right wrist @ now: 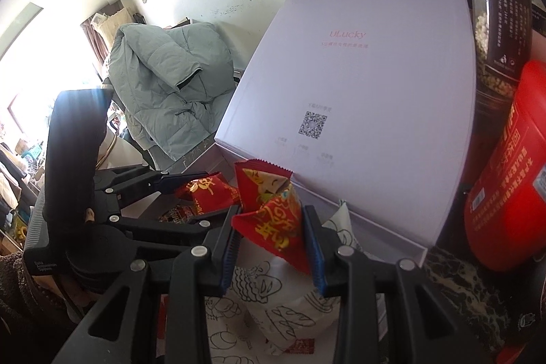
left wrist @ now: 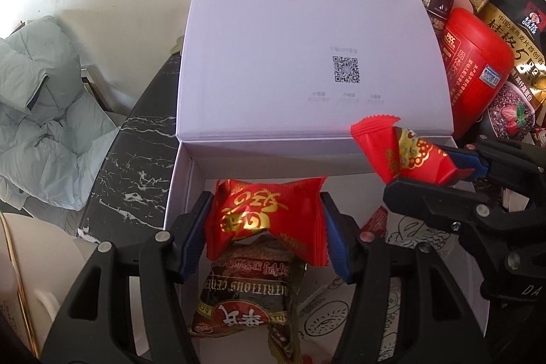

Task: Organize objects
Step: 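Lower both red candy packets into the box and open both grippers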

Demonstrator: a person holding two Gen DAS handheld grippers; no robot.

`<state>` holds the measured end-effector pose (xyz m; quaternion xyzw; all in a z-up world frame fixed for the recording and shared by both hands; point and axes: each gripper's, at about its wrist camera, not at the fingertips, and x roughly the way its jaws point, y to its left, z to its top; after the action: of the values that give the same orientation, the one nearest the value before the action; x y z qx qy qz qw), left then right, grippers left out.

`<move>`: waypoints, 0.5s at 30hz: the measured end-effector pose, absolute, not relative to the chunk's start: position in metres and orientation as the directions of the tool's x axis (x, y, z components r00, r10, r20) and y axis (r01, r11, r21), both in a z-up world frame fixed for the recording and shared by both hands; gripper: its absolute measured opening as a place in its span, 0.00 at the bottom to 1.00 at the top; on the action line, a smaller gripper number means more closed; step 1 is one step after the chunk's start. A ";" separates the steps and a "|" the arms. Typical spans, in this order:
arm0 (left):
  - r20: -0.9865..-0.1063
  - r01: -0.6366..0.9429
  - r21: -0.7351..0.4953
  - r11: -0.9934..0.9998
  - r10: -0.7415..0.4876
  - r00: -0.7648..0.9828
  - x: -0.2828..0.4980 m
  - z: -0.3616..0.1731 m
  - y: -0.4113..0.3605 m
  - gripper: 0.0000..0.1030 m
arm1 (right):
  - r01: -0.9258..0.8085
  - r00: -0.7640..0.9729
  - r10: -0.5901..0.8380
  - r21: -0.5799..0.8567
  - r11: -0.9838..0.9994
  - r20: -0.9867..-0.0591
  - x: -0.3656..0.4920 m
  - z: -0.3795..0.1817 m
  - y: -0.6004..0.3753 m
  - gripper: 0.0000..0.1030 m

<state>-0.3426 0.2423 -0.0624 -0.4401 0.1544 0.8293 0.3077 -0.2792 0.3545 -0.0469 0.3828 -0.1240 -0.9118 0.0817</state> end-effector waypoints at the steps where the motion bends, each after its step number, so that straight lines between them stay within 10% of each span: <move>1: -0.830 -0.642 -0.018 -0.767 0.369 -0.418 -0.344 -0.064 0.242 0.57 | 0.053 -0.691 -0.244 0.289 -0.956 -0.681 -0.280 -0.048 0.354 0.36; 15: -0.852 -0.634 -0.006 -0.773 0.336 -0.401 -0.348 -0.070 0.245 0.61 | 0.024 -0.683 -0.199 0.250 -0.968 -0.703 -0.282 -0.049 0.348 0.45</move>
<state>-0.3485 0.2450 -0.0698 -0.4607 0.1617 0.8212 0.2952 -0.2822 0.3481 -0.0491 0.3932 -0.1109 -0.9107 0.0611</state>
